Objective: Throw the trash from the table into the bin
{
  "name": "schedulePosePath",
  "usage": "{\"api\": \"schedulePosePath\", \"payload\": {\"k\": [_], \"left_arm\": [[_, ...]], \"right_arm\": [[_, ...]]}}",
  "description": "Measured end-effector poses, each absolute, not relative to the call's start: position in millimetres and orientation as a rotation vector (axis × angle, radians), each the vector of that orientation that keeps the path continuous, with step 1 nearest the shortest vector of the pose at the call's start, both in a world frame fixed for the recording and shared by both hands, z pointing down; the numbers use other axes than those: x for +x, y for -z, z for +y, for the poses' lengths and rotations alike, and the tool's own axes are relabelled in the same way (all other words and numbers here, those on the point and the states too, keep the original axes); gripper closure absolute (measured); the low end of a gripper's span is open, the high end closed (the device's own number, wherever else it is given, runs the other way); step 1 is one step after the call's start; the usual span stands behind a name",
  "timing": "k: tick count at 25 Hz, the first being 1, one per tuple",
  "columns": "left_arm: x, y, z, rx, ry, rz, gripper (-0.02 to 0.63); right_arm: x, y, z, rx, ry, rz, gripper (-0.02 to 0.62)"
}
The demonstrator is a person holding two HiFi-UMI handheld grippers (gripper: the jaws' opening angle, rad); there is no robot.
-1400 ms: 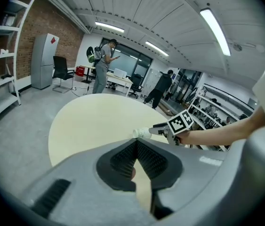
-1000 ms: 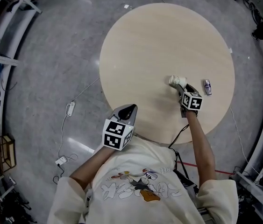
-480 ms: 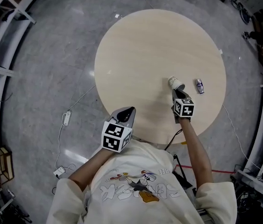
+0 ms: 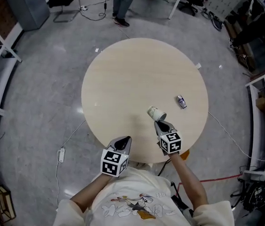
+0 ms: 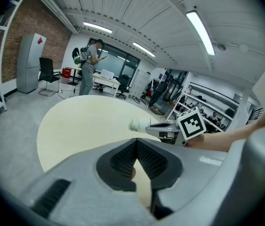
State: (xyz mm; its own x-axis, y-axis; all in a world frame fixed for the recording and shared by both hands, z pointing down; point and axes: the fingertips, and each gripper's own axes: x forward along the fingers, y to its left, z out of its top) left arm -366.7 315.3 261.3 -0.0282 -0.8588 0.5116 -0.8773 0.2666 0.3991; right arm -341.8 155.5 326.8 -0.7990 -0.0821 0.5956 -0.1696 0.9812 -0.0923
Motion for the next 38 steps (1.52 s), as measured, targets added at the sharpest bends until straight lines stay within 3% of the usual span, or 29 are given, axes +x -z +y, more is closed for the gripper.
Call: {"api": "schedulePosePath", "payload": {"k": [8,15,38], "left_arm": [[-407,-255,353,1.644,-0.016,-1.772,0.603],[-300,-243,290,1.827,-0.103,-1.611,0.603],[-110,-262,202,2.030,-0.305,-1.333,0.603]], "right_arm": [[-373,-311,235,0.205,-0.178,-2.499,0.577],[-254,-294,197,0.377,-0.221,-2.500,0.577],[-28,-296,120,0.812,-0.425,-2.478,0.577]]}}
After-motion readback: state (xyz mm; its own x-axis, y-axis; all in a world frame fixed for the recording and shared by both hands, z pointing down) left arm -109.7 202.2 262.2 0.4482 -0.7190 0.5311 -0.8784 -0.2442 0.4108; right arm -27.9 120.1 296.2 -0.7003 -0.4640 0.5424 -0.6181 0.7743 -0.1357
